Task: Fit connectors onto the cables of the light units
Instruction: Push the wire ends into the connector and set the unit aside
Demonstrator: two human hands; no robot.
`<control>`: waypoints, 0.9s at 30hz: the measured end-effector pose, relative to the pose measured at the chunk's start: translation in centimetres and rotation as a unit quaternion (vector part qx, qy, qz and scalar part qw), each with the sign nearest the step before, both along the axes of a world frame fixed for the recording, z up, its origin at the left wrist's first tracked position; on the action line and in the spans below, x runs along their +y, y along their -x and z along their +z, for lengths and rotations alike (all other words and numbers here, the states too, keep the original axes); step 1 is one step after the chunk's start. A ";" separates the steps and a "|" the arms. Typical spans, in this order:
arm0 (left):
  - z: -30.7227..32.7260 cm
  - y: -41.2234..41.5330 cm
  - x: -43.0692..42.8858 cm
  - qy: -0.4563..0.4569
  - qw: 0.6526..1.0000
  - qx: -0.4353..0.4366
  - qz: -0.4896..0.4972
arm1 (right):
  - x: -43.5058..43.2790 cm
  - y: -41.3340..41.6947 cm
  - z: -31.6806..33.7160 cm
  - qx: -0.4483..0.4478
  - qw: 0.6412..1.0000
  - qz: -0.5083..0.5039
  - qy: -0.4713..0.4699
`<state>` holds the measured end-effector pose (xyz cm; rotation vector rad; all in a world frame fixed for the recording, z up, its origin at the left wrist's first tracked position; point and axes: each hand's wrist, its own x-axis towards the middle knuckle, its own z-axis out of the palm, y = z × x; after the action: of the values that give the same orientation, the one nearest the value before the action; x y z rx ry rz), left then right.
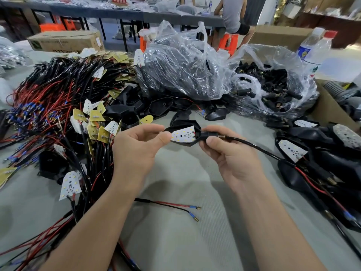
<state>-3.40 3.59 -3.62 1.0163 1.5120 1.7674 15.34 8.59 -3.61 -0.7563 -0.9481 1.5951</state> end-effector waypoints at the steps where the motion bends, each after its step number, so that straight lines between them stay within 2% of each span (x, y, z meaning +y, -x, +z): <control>1: -0.1 0.1 0.0 0.005 1.000 0.016 0.002 | 0.0 0.0 0.0 0.004 1.000 -0.002 0.005; 5: -0.5 -0.2 0.0 0.032 0.998 0.058 0.001 | -0.3 0.3 -0.1 -0.008 1.000 0.027 0.011; 10: -0.3 -0.2 0.0 0.011 0.995 0.097 0.006 | -0.8 0.8 0.0 -0.021 0.998 0.062 0.013; 14: 0.0 -0.5 -0.6 -0.017 0.974 0.222 0.038 | -0.6 0.6 0.2 0.018 0.999 0.026 0.041; 16: 0.2 -0.7 -0.7 -0.014 0.967 0.252 0.036 | -0.5 0.5 0.3 0.018 0.999 0.007 0.040; 18: 0.0 -0.5 -0.5 0.012 0.970 0.242 0.024 | -0.6 0.6 0.3 0.003 1.000 0.004 0.028; 23: -0.2 -0.3 -0.1 0.041 0.992 0.122 -0.001 | -0.9 0.7 0.3 -0.062 0.998 0.015 -0.021; 27: 0.2 -0.5 -0.5 0.018 0.997 0.069 -0.007 | -0.9 0.7 0.3 0.020 0.999 0.034 0.006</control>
<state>-2.85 3.13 -3.44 1.1500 1.6093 1.6841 14.65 7.67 -3.30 -0.7046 -0.9442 1.6716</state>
